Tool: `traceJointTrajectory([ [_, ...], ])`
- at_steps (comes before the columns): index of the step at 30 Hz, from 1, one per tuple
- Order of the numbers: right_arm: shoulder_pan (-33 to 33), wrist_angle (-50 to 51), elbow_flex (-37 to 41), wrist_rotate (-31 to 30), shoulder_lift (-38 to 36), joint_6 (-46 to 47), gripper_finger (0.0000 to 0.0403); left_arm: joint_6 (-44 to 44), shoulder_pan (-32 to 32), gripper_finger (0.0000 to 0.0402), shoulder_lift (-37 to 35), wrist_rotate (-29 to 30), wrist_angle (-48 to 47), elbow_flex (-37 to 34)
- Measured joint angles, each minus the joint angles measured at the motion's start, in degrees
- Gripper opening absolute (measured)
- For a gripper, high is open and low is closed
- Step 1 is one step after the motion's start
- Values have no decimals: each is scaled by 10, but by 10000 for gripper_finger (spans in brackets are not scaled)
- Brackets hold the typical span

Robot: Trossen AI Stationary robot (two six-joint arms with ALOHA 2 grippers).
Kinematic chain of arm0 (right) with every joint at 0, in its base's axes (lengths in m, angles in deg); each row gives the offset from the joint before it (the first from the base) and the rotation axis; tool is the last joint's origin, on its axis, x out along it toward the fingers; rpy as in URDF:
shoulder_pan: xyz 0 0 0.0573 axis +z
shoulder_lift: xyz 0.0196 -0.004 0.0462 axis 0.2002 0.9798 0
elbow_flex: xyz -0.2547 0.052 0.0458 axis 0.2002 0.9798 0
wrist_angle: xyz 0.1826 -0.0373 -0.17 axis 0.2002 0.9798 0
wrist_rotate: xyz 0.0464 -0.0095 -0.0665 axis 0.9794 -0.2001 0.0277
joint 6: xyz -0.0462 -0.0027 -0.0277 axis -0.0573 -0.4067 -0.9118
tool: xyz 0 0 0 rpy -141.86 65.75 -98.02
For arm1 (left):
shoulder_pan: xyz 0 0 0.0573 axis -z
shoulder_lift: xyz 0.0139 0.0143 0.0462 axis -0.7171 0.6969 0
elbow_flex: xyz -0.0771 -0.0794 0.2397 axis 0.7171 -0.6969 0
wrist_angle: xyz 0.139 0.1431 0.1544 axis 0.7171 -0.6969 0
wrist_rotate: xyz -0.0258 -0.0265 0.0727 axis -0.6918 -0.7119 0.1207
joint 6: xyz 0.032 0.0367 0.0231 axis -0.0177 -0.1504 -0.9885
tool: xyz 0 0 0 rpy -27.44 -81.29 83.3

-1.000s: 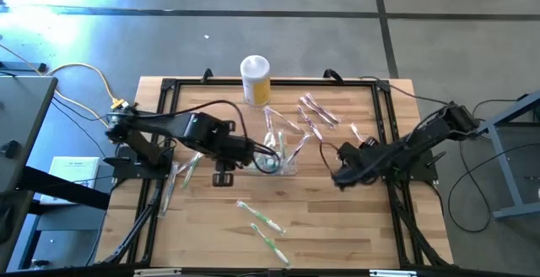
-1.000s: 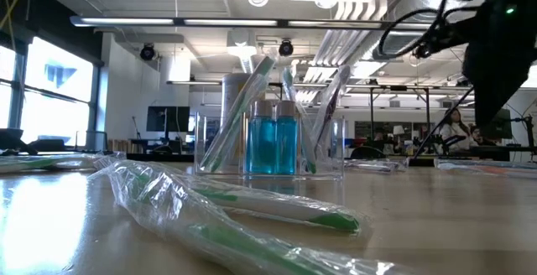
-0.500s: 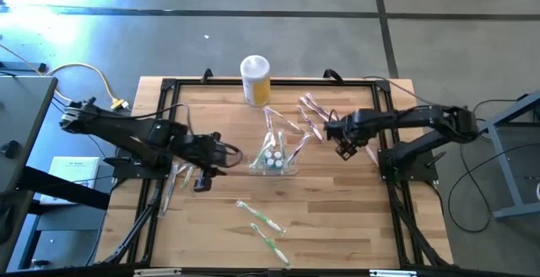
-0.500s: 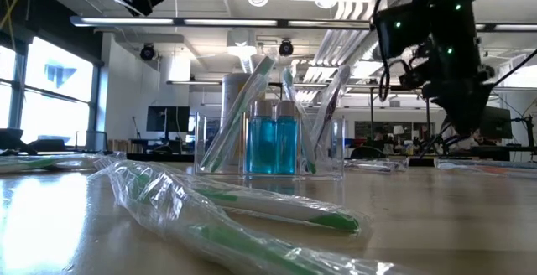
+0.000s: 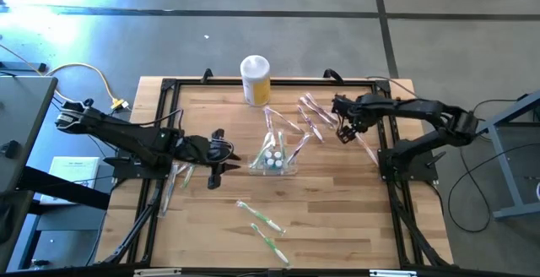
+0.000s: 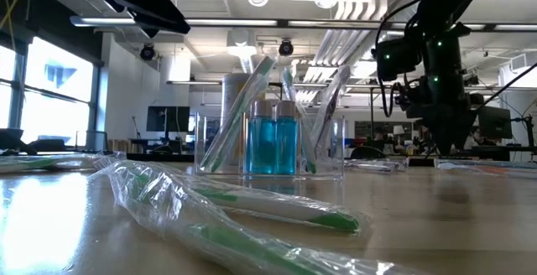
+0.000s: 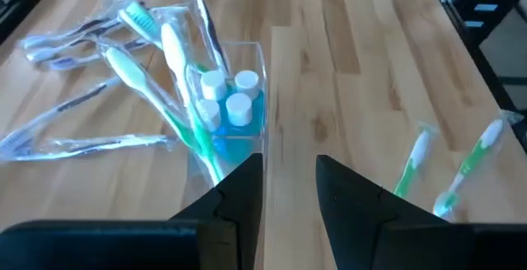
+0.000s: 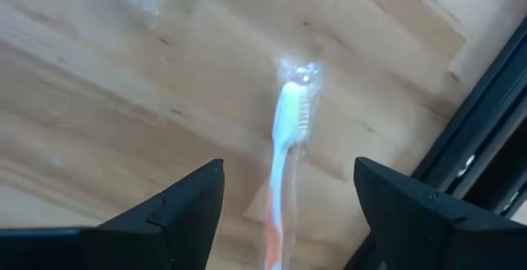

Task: Pick & Place toothbrushing station
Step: Put the orange toothbrush into the transparent organizer

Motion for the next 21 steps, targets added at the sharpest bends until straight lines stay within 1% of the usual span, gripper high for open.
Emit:
traceJointTrajectory([
  [3, -9, -25, 6, -23, 0, -15, 263, 8, 0, 110, 0, 0, 41, -22],
  [10, -8, -31, 12, -8, 6, -12, 263, 44, 0, 110, 0, 0, 52, -59],
  [13, -10, -31, 14, 2, 27, 2, 263, 47, 0, 110, 0, 0, 74, -72],
  [21, -14, -54, 16, 12, 113, -7, 263, 49, 0, 110, 0, -1, 111, -89],
])
